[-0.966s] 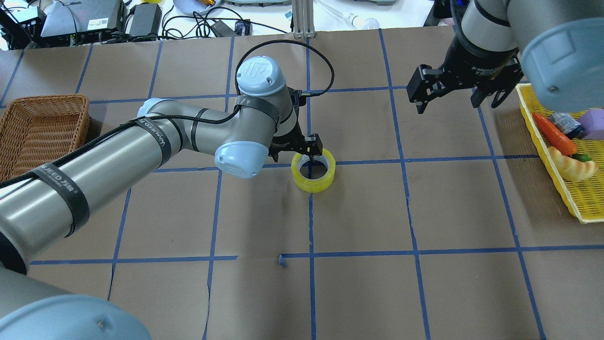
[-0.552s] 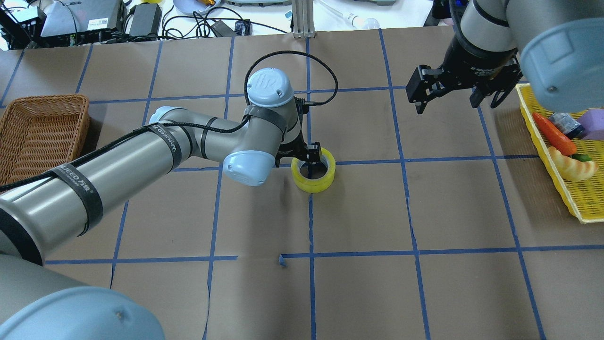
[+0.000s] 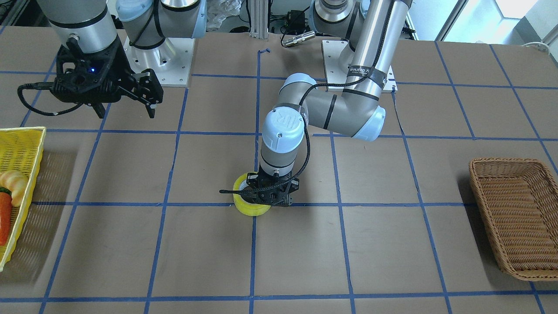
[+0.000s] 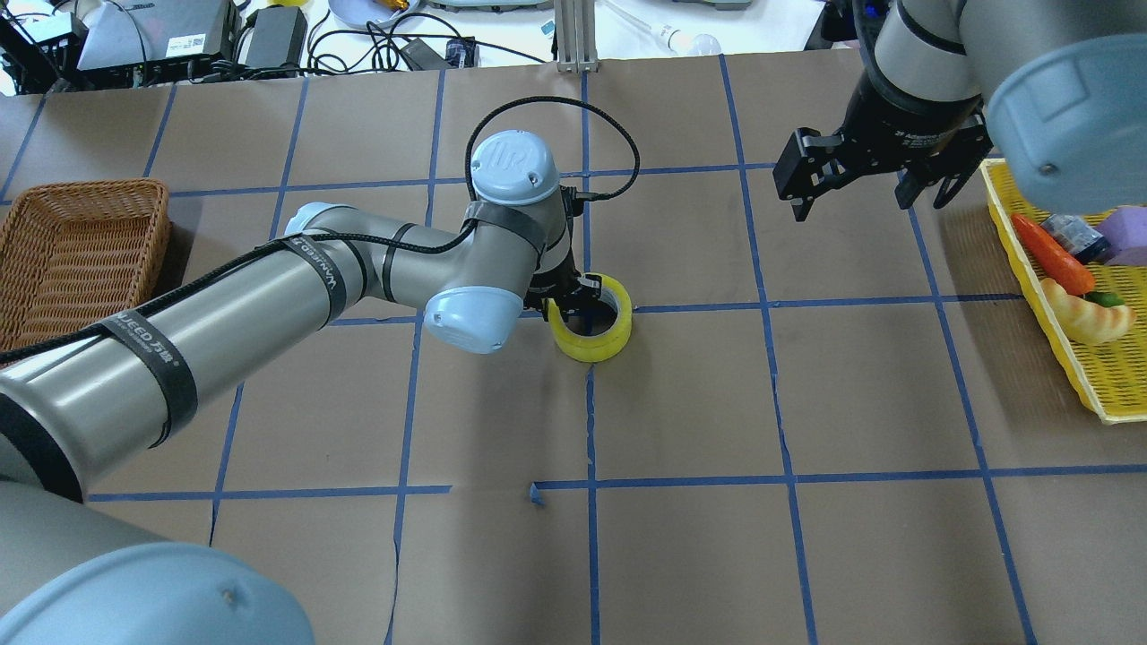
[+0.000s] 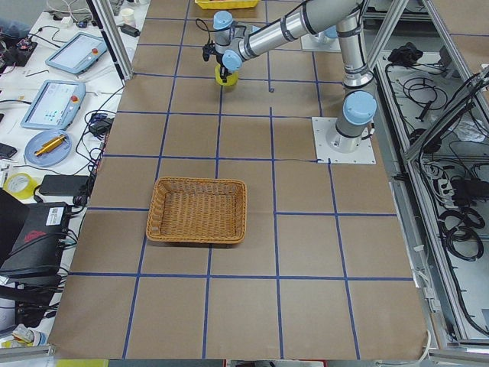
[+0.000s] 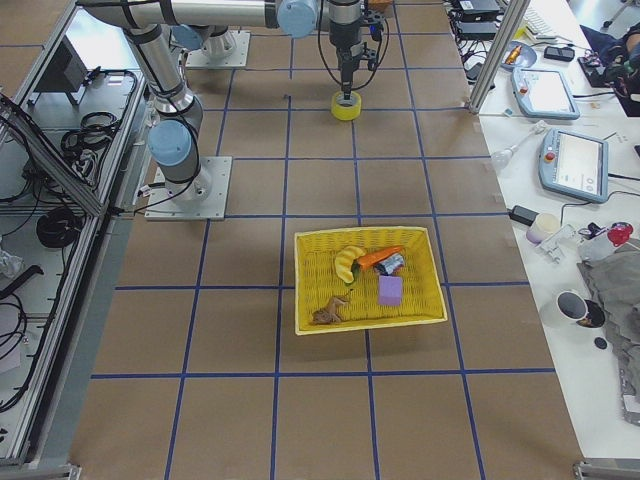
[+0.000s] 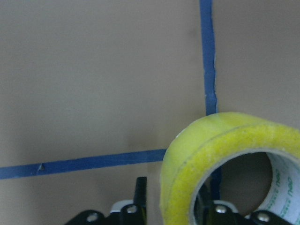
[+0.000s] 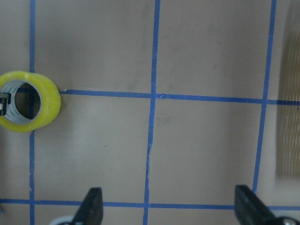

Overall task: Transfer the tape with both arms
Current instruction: 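Grasp the tape roll's rim with the left gripper and lift, then carry the tape roll with the left gripper into the woven basket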

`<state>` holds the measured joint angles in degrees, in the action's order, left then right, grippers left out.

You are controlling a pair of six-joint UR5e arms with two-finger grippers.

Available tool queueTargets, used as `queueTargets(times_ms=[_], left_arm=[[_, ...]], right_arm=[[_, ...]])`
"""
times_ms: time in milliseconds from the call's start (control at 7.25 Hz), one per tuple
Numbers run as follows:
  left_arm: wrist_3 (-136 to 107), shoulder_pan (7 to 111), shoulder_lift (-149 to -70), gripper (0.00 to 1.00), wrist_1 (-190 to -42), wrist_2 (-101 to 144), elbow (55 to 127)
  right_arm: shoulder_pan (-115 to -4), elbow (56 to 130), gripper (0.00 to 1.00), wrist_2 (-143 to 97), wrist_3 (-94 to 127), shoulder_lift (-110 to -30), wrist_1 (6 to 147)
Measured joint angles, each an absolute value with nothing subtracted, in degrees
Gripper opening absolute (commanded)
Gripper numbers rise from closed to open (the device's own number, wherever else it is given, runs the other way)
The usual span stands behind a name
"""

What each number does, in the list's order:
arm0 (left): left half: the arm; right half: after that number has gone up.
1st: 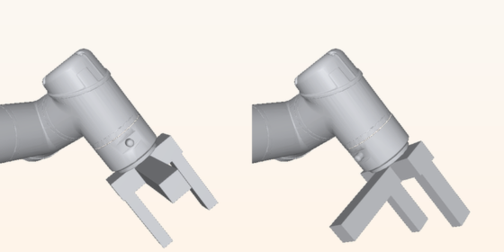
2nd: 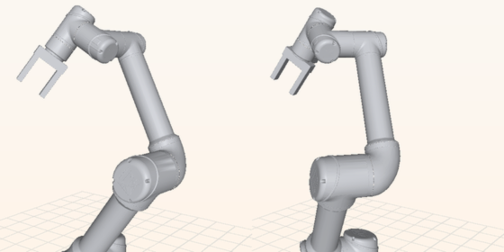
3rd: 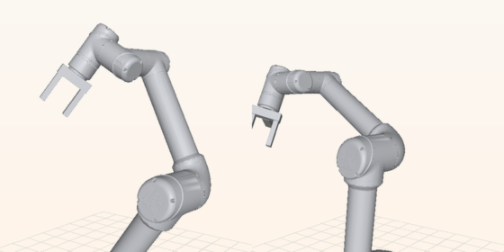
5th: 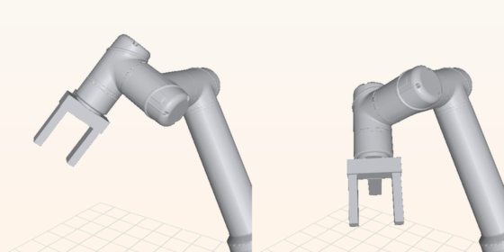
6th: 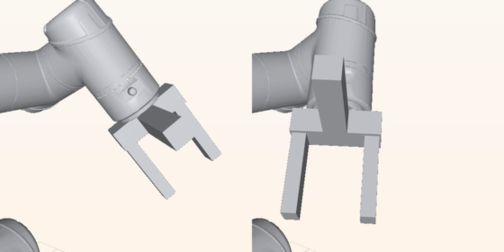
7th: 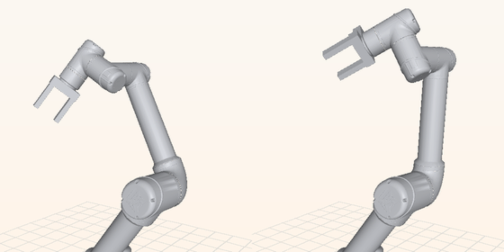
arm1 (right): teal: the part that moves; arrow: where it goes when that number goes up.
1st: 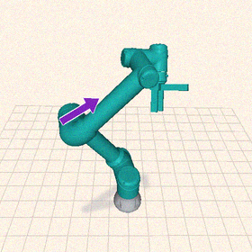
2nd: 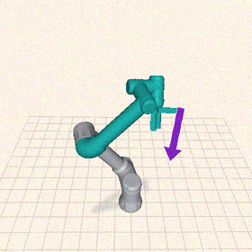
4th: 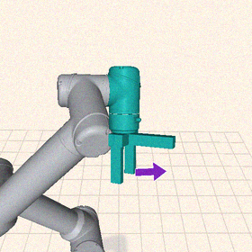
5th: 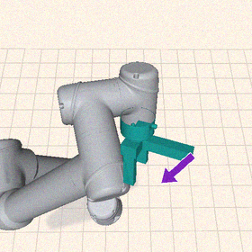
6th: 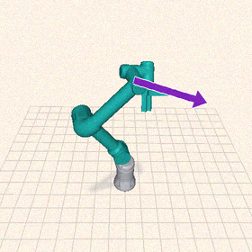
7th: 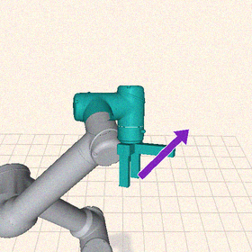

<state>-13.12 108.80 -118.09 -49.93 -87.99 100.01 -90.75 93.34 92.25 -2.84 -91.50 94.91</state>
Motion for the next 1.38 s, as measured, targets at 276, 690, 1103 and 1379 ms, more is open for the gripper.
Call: queueTargets(times_ms=[276, 690, 1103, 1379], left_arm=[[-12.0, 106.5, -116.3, 0.16, -50.7, -88.5, 99.0], [8.5, 90.0, -112.4, 0.16, -61.7, -89.5, 91.4], [38.9, 67.8, -114.3, 0.16, -74.1, -89.7, 80.5], [54.2, 57.5, -118.5, 0.16, -70.8, -91.2, 77.3]], right_arm=[[-90.8, 93.3, 1.0, 92.2, -2.8, -91.5, 94.5], [-90.7, 93.3, 1.0, 92.3, -2.8, -91.6, 93.5], [-90.7, 93.3, 1.0, 92.5, -2.8, -91.6, 91.9], [-90.7, 93.3, 1.0, 92.3, -2.7, -91.5, 91.3]])
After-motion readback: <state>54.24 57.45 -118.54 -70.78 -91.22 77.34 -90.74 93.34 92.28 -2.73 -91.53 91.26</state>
